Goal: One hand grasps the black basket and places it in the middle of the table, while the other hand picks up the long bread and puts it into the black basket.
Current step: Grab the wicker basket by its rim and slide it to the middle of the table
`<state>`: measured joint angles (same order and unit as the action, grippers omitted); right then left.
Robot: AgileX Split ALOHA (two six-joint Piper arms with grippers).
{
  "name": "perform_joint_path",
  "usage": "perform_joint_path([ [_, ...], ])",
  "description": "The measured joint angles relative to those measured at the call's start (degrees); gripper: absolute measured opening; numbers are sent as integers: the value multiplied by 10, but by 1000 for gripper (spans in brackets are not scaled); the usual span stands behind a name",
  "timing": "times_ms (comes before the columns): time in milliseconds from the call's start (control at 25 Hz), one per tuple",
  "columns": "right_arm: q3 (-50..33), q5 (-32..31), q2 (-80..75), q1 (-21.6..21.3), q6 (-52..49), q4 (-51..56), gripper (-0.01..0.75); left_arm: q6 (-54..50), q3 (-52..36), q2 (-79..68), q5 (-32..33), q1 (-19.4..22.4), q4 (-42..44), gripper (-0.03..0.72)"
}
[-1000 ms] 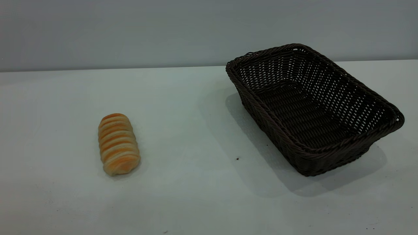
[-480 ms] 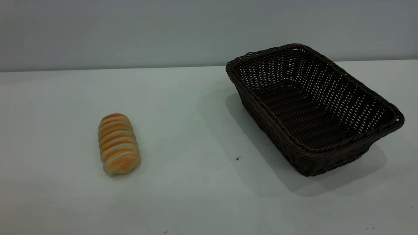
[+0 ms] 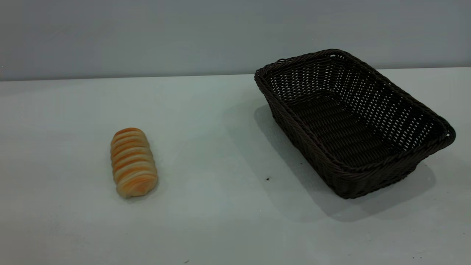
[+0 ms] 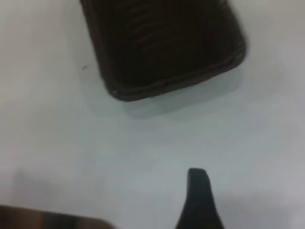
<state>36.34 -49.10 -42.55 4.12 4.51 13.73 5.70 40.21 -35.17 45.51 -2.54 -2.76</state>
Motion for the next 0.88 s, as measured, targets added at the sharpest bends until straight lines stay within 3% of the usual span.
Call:
perform_joint_path([
  [400,0,121,-331,0,41,214,587,35,8,-150,-59,0,-26,579],
  [880,6,241,-568,0,195,557,587,37,8,-158,-78,0,-25,579],
])
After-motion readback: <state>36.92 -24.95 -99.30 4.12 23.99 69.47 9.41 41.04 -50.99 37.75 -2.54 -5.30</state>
